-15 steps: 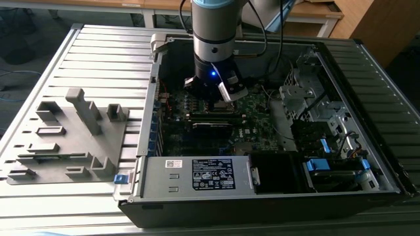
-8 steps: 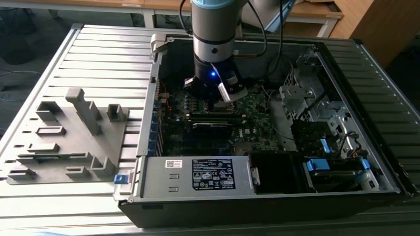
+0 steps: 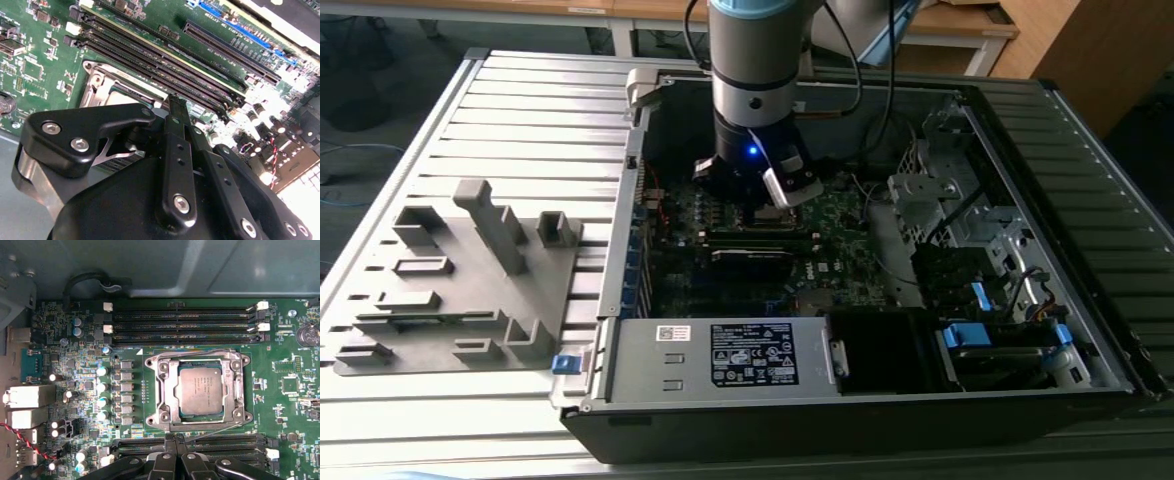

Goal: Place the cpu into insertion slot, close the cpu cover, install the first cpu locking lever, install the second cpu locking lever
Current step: 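Install the second cpu locking lever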

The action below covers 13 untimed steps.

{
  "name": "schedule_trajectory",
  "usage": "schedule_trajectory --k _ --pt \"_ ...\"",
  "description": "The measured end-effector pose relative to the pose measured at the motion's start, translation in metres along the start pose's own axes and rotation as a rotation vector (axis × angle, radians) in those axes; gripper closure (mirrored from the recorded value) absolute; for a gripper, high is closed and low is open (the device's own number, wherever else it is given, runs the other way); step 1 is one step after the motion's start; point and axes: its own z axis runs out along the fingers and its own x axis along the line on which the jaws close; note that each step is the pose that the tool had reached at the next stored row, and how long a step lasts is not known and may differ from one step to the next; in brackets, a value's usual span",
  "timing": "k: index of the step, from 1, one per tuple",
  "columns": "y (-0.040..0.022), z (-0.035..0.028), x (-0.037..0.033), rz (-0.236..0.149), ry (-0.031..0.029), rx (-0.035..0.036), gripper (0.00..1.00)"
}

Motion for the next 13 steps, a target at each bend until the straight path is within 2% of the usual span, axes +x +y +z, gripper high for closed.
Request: schedule_trajectory --k 6,13 --pt "-0.0001 0.001 0.0011 0.0 -0.0007 -0.0001 0.89" --pt "-0.0006 0.0048 0.0062 0.0 -0.0033 -0.0001 0.89"
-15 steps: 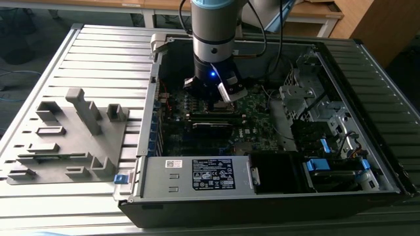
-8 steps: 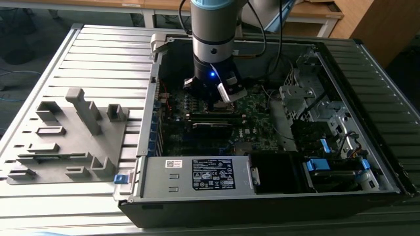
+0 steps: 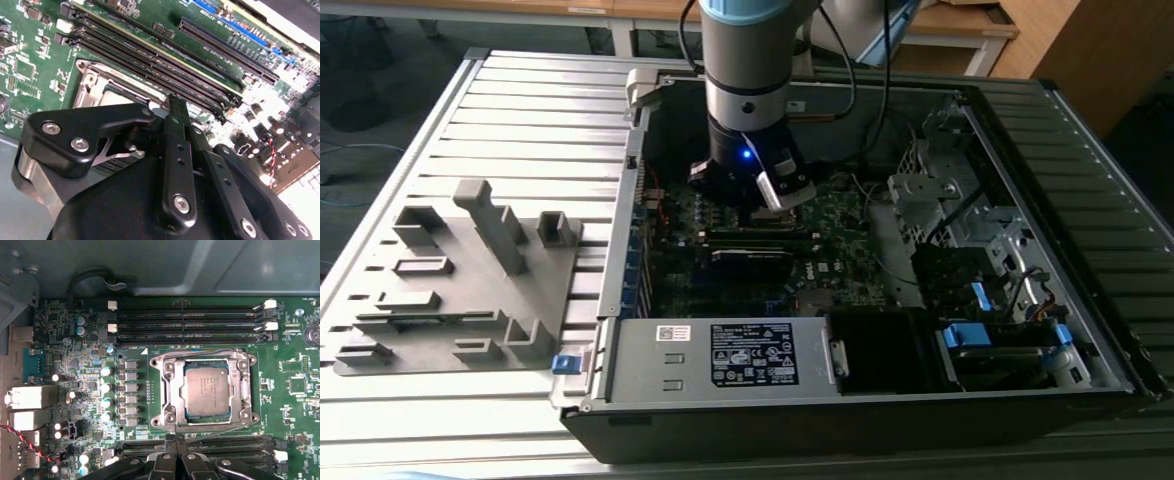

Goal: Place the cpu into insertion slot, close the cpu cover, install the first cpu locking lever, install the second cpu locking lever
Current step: 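Install the second cpu locking lever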

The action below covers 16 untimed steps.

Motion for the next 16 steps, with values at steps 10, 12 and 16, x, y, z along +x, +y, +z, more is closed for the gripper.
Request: schedule_trajectory --k 10,12,16 --pt "-0.0007 0.0054 0.0059 0.0 -0.0009 0.003 0.89" --pt "-0.0007 0.0055 0.0064 0.0 -0.0009 0.0032 0.89" --pt "-0.0008 0.0061 0.0069 0.0 -0.0013 0.0027 0.89"
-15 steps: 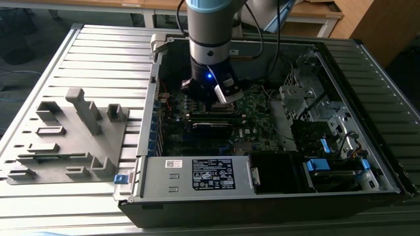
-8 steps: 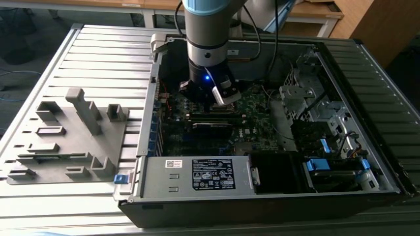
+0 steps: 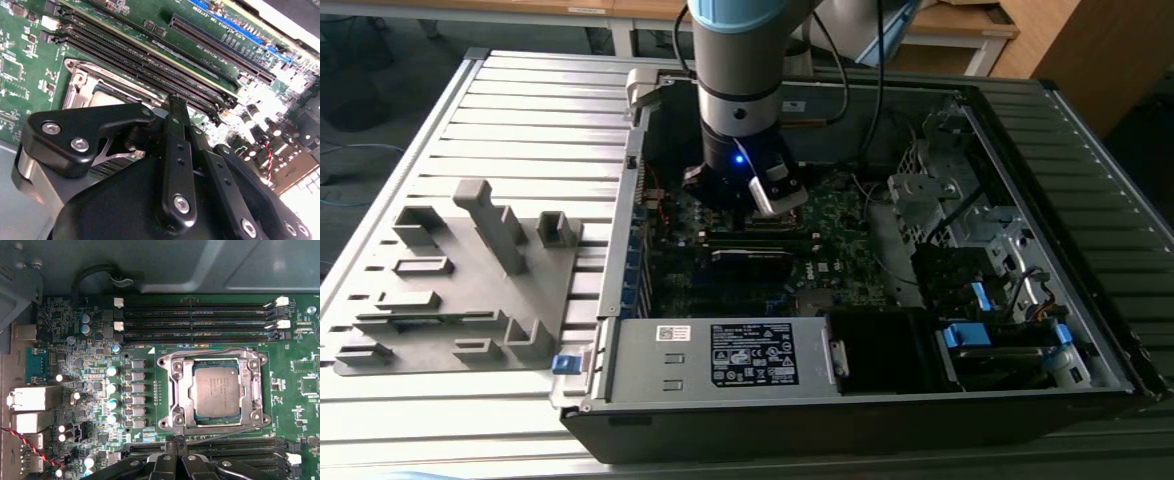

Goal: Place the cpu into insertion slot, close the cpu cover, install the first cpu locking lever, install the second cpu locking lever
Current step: 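Install the second cpu locking lever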

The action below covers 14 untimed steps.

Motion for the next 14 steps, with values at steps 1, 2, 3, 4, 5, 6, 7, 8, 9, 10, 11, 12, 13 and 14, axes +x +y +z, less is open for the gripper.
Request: schedule_trajectory --k 1,2,3,4,5,6,7,8,9,10,11,12,13,14 --pt "0.0 0.0004 0.0004 0.0 0.0 -0.0001 0.89" --pt "-0.0001 0.0008 0.0008 0.0 0.0001 0.0001 0.89" --pt "-0.0001 0.0012 0.001 0.0 0.0001 0.0002 0.89" --pt "-0.0002 0.0016 0.0013 0.0 0.0001 0.0001 0.89" --pt "-0.0002 0.0018 0.0015 0.0 0.0002 0.0003 0.89" --pt "-0.0002 0.0021 0.0016 0.0 0.0002 0.0003 0.89" --pt "-0.0002 0.0024 0.0017 0.0 0.0001 0.0002 0.89" --pt "-0.0003 0.0031 0.002 0.0 0.0 0.0001 0.89" --pt "-0.0003 0.0039 0.0023 0.0 0.0001 0.0001 0.89" --pt "-0.0004 0.0047 0.0025 0.0 0.0001 0.0002 0.89" --pt "-0.0005 0.0054 0.0028 0.0 0.0001 0.0003 0.89" --pt "-0.0005 0.0061 0.003 0.0 0.0001 0.0002 0.89" --pt "-0.0006 0.0068 0.0031 0.0 0.0001 0.0002 0.89" --pt "-0.0006 0.0073 0.0033 0.0 0.0001 0.0002 0.89"
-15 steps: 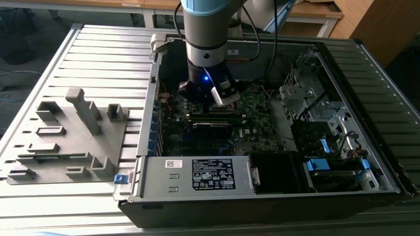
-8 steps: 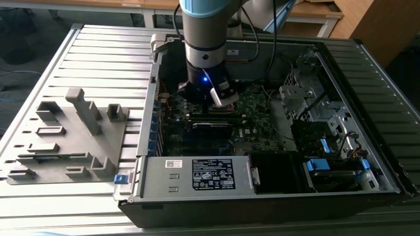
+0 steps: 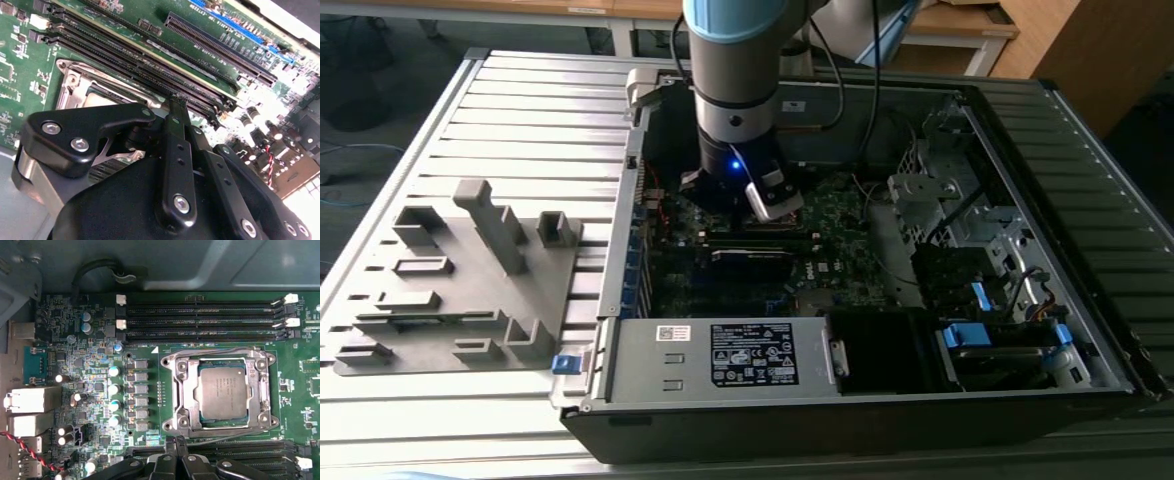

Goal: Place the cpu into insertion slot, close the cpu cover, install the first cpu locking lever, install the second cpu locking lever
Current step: 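Install the second cpu locking lever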

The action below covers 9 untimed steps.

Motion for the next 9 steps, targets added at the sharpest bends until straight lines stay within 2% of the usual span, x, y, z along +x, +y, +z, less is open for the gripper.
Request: schedule_trajectory --k 4,9 --pt "0.0 0.0007 0.0003 0.0 0.0001 -0.0014 0.89" --pt "-0.0001 0.0022 0.0006 0.001 0.0004 -0.0117 0.89"
